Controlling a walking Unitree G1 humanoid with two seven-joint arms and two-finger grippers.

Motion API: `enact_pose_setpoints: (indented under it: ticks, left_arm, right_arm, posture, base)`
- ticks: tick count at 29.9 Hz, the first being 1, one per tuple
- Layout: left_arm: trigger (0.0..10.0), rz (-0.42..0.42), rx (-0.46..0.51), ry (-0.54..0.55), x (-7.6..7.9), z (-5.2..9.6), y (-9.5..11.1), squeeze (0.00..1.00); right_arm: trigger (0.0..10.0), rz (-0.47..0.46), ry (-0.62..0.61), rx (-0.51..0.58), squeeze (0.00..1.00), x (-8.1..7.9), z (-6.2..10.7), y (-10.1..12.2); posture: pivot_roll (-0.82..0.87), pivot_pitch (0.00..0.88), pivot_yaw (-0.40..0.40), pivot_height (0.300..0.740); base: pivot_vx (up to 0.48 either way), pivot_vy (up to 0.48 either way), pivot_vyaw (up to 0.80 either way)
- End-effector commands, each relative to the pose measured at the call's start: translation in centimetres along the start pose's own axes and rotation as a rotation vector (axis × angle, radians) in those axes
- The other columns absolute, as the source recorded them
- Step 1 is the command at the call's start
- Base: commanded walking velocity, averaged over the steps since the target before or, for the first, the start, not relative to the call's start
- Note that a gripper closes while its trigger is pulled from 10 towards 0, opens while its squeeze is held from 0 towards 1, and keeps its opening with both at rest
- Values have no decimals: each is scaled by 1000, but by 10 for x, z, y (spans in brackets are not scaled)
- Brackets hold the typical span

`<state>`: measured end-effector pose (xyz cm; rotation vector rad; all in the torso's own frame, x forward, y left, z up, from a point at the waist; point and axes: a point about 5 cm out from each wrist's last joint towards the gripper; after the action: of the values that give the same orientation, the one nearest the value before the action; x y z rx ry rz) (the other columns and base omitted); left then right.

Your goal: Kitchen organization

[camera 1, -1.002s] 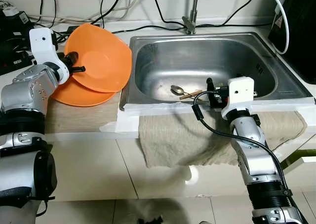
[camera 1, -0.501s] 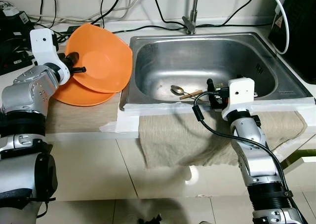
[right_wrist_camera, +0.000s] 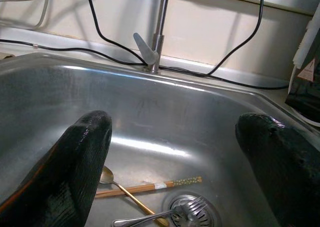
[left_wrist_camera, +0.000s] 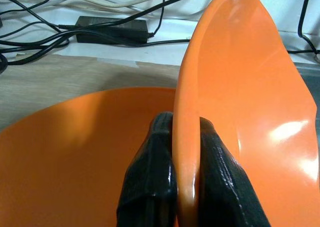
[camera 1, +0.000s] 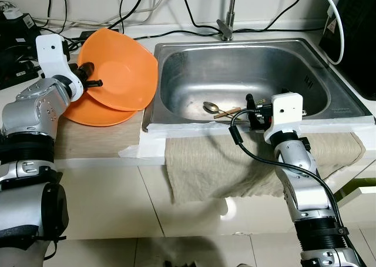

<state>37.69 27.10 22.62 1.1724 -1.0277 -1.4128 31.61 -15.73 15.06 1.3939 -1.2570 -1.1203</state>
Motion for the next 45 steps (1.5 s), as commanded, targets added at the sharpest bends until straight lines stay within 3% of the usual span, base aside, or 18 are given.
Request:
enact_pose_setpoints:
  ticks: [1,45]
  left_arm:
    - [0,-18,-59,16,-1,1,-11,0]
    - [0,-17,-61,18,1,-2,-10,0]
  right_arm:
    - [10000,-7,0,11,0,0,0,4]
    - [10000,-7,-1,6,0,2,-3,4]
  posture:
    - [-22,0,52,740]
    - [-23,0,49,740]
  base:
    - [0,0,0]
    - [0,0,0]
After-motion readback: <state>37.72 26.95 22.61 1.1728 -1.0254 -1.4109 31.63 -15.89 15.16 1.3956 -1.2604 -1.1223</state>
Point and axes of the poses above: a point about 5 cm out from each wrist's last joint towards the gripper, its own z axis pointing back from the gripper into the wrist, its own y axis along the axis of the wrist's last joint, x = y × z, and after that the axes turned 15 degrees about -z, right-handed
